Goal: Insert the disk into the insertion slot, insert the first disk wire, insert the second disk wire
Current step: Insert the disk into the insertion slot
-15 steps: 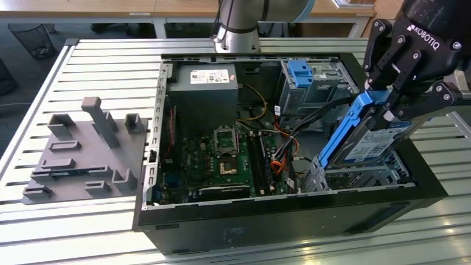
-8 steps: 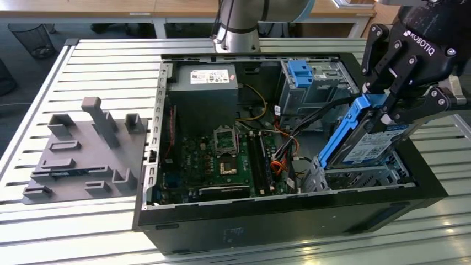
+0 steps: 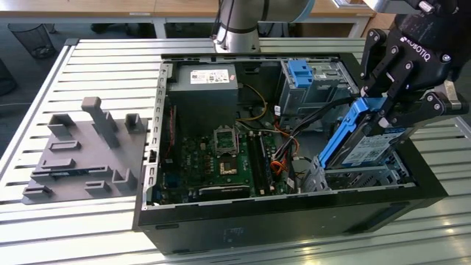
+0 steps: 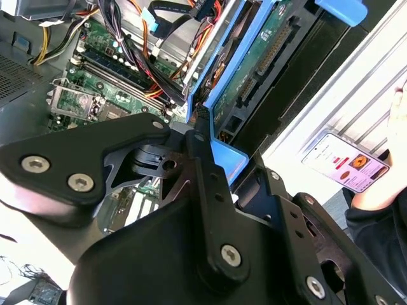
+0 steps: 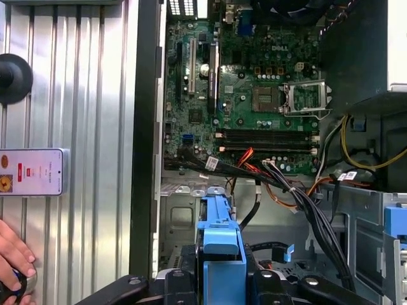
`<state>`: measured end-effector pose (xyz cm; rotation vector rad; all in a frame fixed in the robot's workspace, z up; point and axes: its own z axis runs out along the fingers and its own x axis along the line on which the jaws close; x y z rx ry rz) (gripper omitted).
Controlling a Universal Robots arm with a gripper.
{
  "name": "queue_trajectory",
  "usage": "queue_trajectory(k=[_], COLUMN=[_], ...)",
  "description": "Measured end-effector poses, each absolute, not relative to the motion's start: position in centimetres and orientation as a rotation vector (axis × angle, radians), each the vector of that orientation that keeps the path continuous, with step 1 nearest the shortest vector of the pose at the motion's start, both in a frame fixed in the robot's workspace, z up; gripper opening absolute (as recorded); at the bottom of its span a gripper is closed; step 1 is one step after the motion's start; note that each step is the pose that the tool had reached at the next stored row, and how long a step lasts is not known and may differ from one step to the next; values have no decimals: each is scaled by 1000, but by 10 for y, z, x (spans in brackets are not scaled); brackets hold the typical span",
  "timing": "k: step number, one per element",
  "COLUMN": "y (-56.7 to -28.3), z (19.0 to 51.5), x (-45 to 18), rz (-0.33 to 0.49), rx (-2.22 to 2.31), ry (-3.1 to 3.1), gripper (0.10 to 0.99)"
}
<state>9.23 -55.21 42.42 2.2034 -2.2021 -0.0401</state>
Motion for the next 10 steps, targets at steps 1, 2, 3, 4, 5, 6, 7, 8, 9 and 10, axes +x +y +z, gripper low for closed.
queue_trajectory(k=[1, 2, 3, 4, 5, 6, 7, 8, 9, 10], y=[-552, -552, -552, -552, -552, -552, -552, -552, -552, -552], z=[423, 423, 422, 421, 421, 420, 420, 419, 418, 418], x=[92, 92, 92, 92, 92, 92, 92, 92, 92, 92], rz=[-40, -40, -40, -40, -40, -41, -41, -41, -42, -42], rx=[2203, 2203, 2203, 2203, 2204, 2204, 2204, 2204, 2204, 2204], ry=[-2202, -2202, -2202, -2202, -2202, -2202, -2203, -2203, -2203, -2203], gripper=[365, 365, 365, 365, 365, 365, 365, 365, 365, 365])
